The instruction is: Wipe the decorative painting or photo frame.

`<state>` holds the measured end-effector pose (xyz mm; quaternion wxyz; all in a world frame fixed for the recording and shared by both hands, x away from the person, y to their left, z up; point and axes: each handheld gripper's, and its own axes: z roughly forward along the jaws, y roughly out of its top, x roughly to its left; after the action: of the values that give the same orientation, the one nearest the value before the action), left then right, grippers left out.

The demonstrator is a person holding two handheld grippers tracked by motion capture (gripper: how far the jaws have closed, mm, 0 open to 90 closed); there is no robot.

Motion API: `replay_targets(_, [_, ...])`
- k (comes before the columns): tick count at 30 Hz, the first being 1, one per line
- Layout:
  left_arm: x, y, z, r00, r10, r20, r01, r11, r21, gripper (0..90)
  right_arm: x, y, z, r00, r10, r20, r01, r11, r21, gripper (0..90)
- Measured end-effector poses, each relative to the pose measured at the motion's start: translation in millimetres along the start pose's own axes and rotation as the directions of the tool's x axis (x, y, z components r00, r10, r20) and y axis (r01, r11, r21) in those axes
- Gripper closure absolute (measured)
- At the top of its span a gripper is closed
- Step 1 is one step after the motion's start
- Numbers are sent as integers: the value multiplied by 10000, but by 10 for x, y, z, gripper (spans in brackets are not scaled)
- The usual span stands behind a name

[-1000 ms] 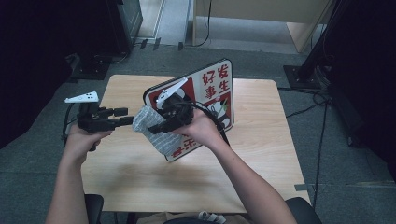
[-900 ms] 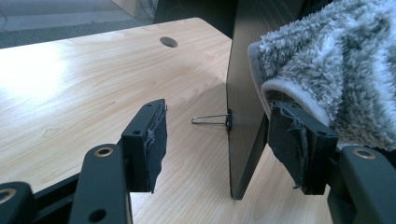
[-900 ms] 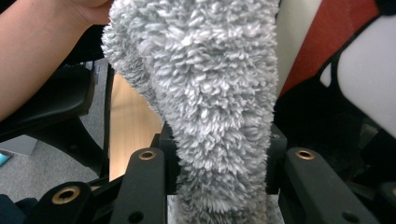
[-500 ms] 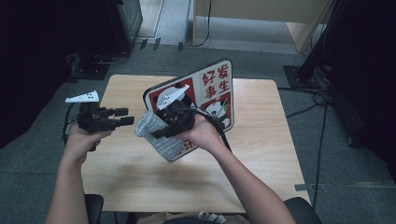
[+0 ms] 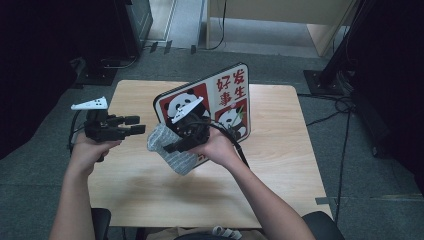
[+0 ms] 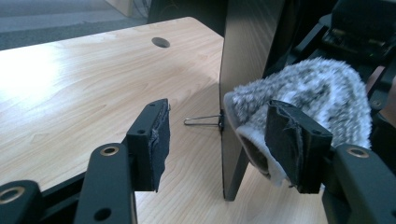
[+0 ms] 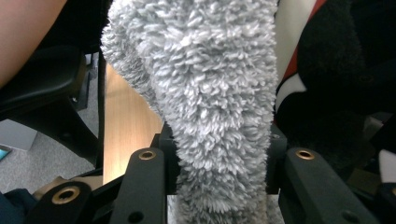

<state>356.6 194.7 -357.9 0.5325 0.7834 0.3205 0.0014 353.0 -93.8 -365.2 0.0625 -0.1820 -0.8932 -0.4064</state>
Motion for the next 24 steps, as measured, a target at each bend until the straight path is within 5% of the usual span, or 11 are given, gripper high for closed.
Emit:
replay_targets(17, [-102,64,72,9997,162,163,-163,9998,68,417,-20,-195,133,10000,54,-22,-53,9998,170,635])
replay_targets(24, [-128,89,107,9991,-54,420,54,10000,-1,438,-23,-274,192,9999,125,-37,-123,9995,298,629])
